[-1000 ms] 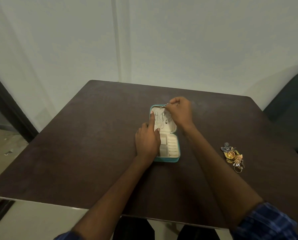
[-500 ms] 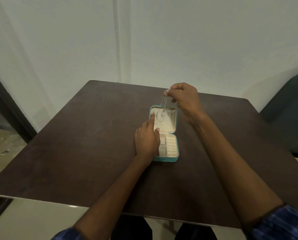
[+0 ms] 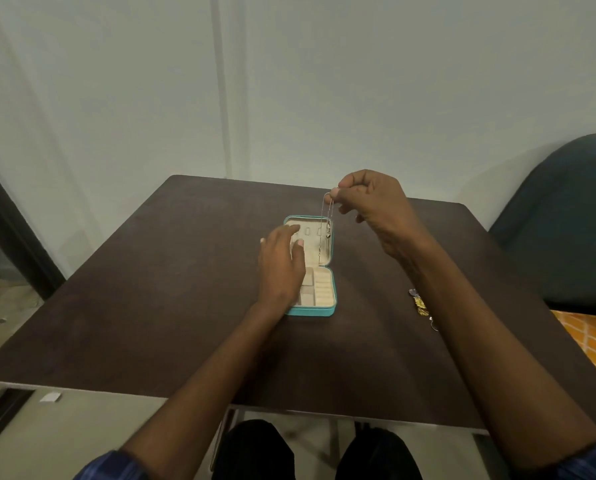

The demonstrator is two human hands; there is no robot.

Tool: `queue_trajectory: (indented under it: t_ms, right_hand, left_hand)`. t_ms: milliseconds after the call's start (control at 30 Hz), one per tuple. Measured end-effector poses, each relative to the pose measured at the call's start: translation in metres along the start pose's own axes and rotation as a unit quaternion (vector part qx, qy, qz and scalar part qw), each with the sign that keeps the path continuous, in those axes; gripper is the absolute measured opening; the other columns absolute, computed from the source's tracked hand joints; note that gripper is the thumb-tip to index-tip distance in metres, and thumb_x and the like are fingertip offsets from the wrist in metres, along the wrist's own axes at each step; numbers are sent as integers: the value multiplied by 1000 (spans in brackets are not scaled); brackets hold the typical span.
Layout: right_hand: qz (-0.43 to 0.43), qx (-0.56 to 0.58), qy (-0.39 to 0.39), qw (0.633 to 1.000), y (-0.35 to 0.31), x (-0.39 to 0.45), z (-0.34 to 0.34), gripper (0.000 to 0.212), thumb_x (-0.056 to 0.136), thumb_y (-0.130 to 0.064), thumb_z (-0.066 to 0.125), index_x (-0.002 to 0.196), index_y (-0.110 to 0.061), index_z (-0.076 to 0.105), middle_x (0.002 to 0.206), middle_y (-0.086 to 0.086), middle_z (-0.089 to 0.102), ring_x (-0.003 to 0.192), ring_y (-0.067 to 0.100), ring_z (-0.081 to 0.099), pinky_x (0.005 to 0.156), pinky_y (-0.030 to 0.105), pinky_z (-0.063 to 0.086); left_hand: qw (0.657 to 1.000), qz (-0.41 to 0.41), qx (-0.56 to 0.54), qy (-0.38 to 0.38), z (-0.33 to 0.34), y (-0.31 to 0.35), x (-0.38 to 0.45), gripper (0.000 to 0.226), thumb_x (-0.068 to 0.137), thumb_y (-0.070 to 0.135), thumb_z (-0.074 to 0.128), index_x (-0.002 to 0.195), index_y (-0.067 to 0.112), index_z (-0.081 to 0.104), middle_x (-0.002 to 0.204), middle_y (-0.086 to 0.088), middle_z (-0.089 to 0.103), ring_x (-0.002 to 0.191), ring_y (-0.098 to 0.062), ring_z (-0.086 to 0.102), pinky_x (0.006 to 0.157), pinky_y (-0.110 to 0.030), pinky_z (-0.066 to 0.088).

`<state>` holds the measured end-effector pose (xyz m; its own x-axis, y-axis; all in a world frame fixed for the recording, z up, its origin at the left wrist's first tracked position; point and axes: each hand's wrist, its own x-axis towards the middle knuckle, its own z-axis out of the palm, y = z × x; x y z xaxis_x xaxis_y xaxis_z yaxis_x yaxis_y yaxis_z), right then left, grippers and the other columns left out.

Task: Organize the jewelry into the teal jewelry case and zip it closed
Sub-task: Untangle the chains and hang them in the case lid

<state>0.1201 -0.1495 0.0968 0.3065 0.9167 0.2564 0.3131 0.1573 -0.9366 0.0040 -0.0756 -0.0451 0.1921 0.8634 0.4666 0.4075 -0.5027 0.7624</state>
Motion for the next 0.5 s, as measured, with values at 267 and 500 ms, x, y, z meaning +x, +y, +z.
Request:
queue_trajectory:
  t_ms: [267, 500]
  right_hand:
    - [-4, -25, 2, 1000, -5, -29, -9, 5, 83, -6, 64, 81, -7, 59, 69, 8, 61, 51, -2, 57, 47, 8, 41]
    - [1, -56, 4, 998, -5, -46, -24, 4, 82, -10, 65, 81, -11, 61, 65, -1, 64, 57, 1, 60, 48, 12, 42]
  left_hand:
    - [937, -11, -327, -121, -32, 70, 0, 23, 98, 26, 42, 109, 26, 62, 105, 3, 69, 101, -9, 65, 93, -32, 51]
    - [931, 14, -304, -201, -42, 80, -7, 16, 97, 16, 47, 98, 14, 64, 78, -1, 63, 74, -7, 60, 73, -18, 50]
